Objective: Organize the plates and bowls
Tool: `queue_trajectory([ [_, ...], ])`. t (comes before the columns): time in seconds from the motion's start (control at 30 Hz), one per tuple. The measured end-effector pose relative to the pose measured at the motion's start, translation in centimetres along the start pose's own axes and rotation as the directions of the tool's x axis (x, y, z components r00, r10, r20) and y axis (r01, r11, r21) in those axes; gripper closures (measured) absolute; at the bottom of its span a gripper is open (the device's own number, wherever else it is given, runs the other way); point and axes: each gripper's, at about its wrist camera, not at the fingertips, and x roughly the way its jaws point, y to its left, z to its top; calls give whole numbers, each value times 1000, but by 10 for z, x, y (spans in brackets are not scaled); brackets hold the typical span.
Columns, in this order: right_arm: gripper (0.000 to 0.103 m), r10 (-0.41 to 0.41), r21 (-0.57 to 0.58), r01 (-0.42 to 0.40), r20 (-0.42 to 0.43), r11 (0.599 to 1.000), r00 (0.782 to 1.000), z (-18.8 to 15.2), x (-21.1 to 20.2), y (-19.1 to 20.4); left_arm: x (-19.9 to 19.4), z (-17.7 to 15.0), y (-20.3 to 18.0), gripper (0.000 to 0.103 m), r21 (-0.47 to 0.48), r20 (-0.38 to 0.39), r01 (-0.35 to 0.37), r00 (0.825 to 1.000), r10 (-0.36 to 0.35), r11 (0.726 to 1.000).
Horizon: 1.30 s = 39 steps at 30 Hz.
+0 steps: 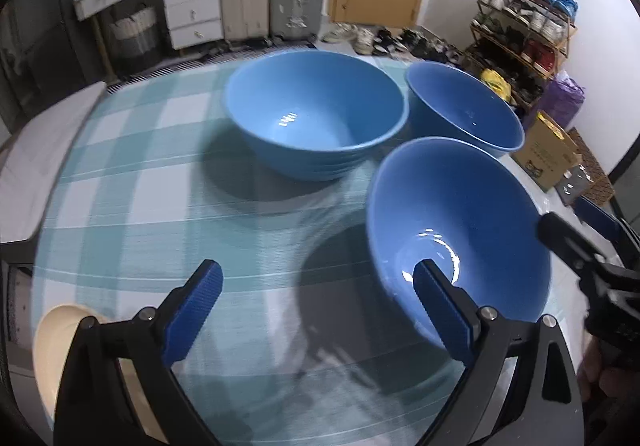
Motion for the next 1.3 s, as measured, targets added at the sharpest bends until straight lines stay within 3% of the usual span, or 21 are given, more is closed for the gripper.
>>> queue_trajectory([
  [0.03, 6, -7, -12, 7, -11, 1000, 1000, 4, 4, -2, 4, 2, -3, 6, 3, -19, 7, 1000, -7, 1000],
  [0.1, 21, -23, -48, 21, -38, 999, 999, 6, 15, -4, 10, 6, -8, 6, 4, -47, 16, 999, -16, 1000],
  [0.23, 30, -37, -81, 29, -88, 996, 995, 8, 31, -10, 12, 10, -18, 6, 29, -50, 8, 999, -6, 1000],
  [0.3, 46, -15, -77, 5, -130, 997, 991, 5, 41, -15, 15, 12, -19, 6, 24, -62, 10, 998, -9, 1000],
  [0.4, 62, 4, -48, -13, -180, 999, 984, 2, 56, -25, 18, 14, -18, 6, 5, -72, 28, 997, -28, 1000],
  [0.73, 91, 73, -32, -82, -205, 996, 976, -6, 62, -27, 27, 13, -18, 7, -7, -107, 32, 994, -32, 999],
  [0.97, 92, 88, 0, -90, -201, 996, 976, -5, 56, -28, 25, 11, -20, 8, 16, -103, 19, 994, -17, 1000],
  [1.03, 92, 89, 6, -90, -205, 996, 975, -5, 56, -29, 26, 11, -18, 13, 11, -110, 13, 994, -12, 1000],
  [1.1, 92, 91, 9, -91, -209, 996, 974, -5, 55, -27, 27, 11, -18, 25, 8, -124, 17, 992, -16, 1000],
  [1.17, 92, 91, 2, -93, -209, 996, 974, -5, 53, -26, 25, 9, -19, 45, 1, -131, 44, 990, -44, 999],
  [1.3, 92, 98, 0, -100, -212, 995, 972, -6, 49, -24, 29, 6, -22, 69, 2, -151, 80, 985, -78, 997],
])
